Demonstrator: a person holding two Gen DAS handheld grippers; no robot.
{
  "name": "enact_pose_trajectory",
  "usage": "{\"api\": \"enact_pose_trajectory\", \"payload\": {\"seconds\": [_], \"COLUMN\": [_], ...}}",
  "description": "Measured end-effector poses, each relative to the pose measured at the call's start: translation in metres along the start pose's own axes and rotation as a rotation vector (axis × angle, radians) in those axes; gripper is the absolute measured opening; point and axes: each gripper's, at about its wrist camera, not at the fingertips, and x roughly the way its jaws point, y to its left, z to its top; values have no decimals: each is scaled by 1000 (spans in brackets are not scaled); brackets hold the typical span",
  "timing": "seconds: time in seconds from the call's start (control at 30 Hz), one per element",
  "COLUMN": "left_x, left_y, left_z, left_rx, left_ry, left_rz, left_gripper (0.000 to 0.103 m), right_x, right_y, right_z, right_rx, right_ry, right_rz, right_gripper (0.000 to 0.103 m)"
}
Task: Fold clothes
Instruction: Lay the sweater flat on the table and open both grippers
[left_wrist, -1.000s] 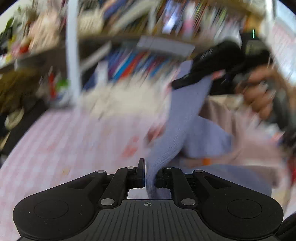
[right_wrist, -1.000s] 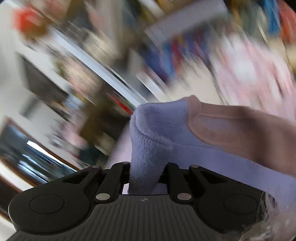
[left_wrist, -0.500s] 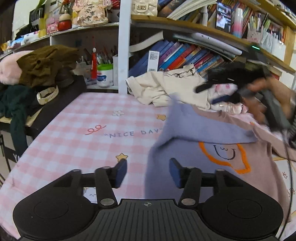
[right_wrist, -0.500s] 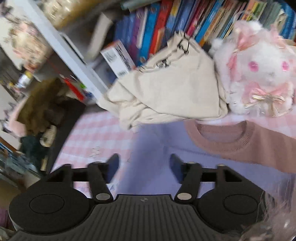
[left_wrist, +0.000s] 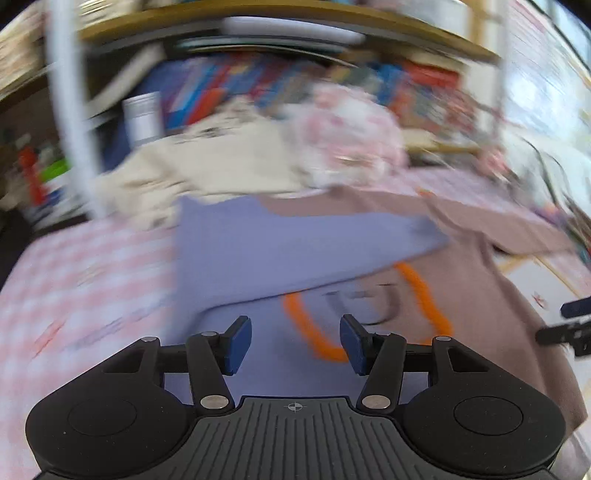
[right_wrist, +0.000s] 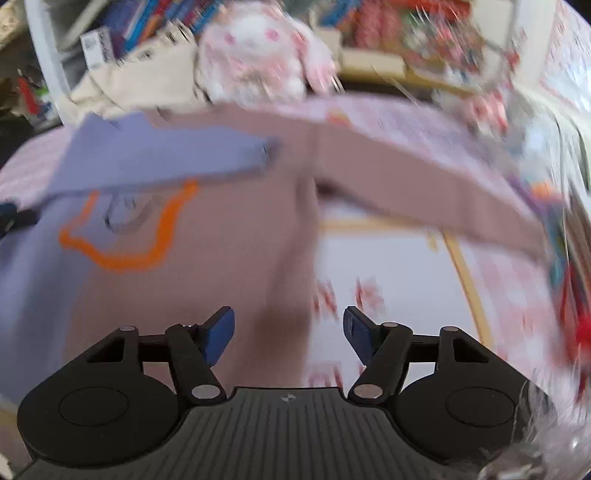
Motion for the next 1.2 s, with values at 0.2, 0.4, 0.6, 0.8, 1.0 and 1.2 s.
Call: {"api": "enact_pose_trajectory", "payload": {"seconds": [0.2, 0.4, 0.6, 0.8, 1.0, 1.2], "left_x": [22, 40, 67, 97, 117, 136], "left_y": [-50, -99, -140, -162, -165, -165], "left_z": [14, 34, 47, 57, 61, 65], "left_rx": [93, 207, 263, 288, 258, 211], "left_ry": [-7, -13, -9, -2, 5, 11], "left_rz": [-25, -33, -10, 51, 132, 212], "left_gripper": [53, 53, 53, 31, 30, 6], "right_x": [1, 5, 1, -6, -5, -11], "right_y": [-2, -21, -24, -24, -36, -34], "right_z": [-22, -11, -22, -37, -36, -40], "right_rx": [-114, -258, -310, -350, -322, -316], "right_ry": [16, -2, -24, -59, -59, -62], "right_rz": [121, 137, 169, 262, 313, 312], "right_gripper": [23, 15, 15, 16, 20, 20]}}
